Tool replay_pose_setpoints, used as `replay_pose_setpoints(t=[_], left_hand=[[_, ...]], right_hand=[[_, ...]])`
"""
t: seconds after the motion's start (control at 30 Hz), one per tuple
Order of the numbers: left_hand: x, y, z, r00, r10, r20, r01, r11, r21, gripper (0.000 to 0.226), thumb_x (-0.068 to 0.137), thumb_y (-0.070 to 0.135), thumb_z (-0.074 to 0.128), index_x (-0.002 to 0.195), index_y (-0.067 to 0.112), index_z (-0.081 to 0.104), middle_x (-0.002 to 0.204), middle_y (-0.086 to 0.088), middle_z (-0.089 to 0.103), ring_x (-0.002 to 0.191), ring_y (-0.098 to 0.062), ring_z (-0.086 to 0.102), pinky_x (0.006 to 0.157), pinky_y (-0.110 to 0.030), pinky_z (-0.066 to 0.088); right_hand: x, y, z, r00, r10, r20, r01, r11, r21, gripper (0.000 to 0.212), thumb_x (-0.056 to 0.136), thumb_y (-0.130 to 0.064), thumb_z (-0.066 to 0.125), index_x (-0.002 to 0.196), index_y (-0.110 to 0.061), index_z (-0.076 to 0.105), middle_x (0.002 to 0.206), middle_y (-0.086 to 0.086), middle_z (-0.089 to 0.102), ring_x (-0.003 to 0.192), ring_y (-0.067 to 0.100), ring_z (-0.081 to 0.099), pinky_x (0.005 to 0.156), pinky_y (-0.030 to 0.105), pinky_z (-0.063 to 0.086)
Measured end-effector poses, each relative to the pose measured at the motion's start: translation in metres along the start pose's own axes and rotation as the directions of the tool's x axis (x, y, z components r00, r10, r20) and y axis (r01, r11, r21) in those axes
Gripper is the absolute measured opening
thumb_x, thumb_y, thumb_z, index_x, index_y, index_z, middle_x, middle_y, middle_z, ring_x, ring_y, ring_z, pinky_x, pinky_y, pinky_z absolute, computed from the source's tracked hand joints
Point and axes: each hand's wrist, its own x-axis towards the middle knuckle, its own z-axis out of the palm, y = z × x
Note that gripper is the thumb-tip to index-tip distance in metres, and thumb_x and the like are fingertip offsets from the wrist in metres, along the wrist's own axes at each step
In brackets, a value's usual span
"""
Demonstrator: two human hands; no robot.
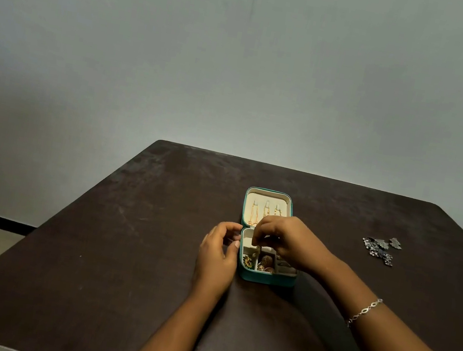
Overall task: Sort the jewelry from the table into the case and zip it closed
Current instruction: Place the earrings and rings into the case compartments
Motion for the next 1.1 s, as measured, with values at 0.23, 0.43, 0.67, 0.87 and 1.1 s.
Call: replay_pose_setpoints(t=[0.23, 0.43, 0.67, 0.87, 1.1], left_hand=[[-0.001, 0.005, -0.003, 0.999, -0.053, -0.003, 0.053, 0.998, -0.026, 0.033, 0.085, -0.005, 0.051, 0.097, 0.025, 0.053, 0.084, 0.01, 0.058, 0.081, 0.002, 0.055, 0.064, 0.0, 0.04], [0.001, 0.004, -0.002, 0.997, -0.072, -0.014, 0.072, 0.997, -0.024, 0.033, 0.084, -0.008, 0.049, 0.103, 0.018, 0.057, 0.084, 0.017, 0.056, 0.081, 0.005, 0.054, 0.065, -0.002, 0.042], [-0.001, 0.003, -0.003, 0.996, -0.088, 0.003, 0.088, 0.996, -0.022, 0.034, 0.084, -0.007, 0.051, 0.1, 0.022, 0.056, 0.082, 0.018, 0.058, 0.077, 0.006, 0.056, 0.064, -0.002, 0.041], [0.001, 0.001, -0.002, 0.995, -0.101, 0.004, 0.101, 0.994, -0.049, 0.034, 0.085, -0.009, 0.047, 0.1, 0.021, 0.056, 0.08, 0.014, 0.063, 0.08, 0.003, 0.059, 0.074, -0.029, 0.051], [-0.001, 0.002, -0.001, 0.998, -0.047, -0.034, 0.047, 0.999, -0.003, 0.03, 0.086, -0.007, 0.048, 0.102, 0.017, 0.058, 0.086, 0.007, 0.062, 0.085, -0.001, 0.058, 0.074, -0.022, 0.048]], right_hand=[[0.005, -0.007, 0.004, 0.974, -0.192, 0.119, 0.218, 0.937, -0.273, 0.023, 0.081, 0.0, 0.058, 0.103, -0.005, 0.066, 0.109, 0.01, 0.063, 0.102, 0.027, 0.058, 0.081, 0.039, 0.048], [-0.002, -0.007, 0.017, 0.906, -0.416, 0.08, 0.415, 0.833, -0.367, 0.042, 0.064, 0.0, 0.076, 0.102, -0.005, 0.059, 0.085, 0.014, 0.067, 0.077, 0.03, 0.065, 0.058, 0.039, 0.057], [-0.014, -0.006, 0.032, 0.943, -0.324, -0.075, 0.312, 0.94, -0.137, 0.046, 0.07, -0.006, 0.073, 0.108, -0.016, 0.048, 0.096, 0.008, 0.062, 0.078, 0.013, 0.056, 0.062, 0.025, 0.048], [-0.022, 0.003, 0.037, 0.973, -0.105, -0.204, 0.136, 0.98, 0.144, 0.04, 0.072, 0.008, 0.063, 0.102, -0.015, 0.052, 0.091, 0.001, 0.06, 0.076, 0.009, 0.05, 0.066, 0.023, 0.046], [-0.044, 0.004, 0.023, 0.945, 0.03, -0.325, 0.077, 0.947, 0.312, 0.05, 0.074, 0.009, 0.052, 0.098, -0.033, 0.041, 0.09, -0.016, 0.057, 0.084, 0.007, 0.061, 0.076, 0.025, 0.051]])
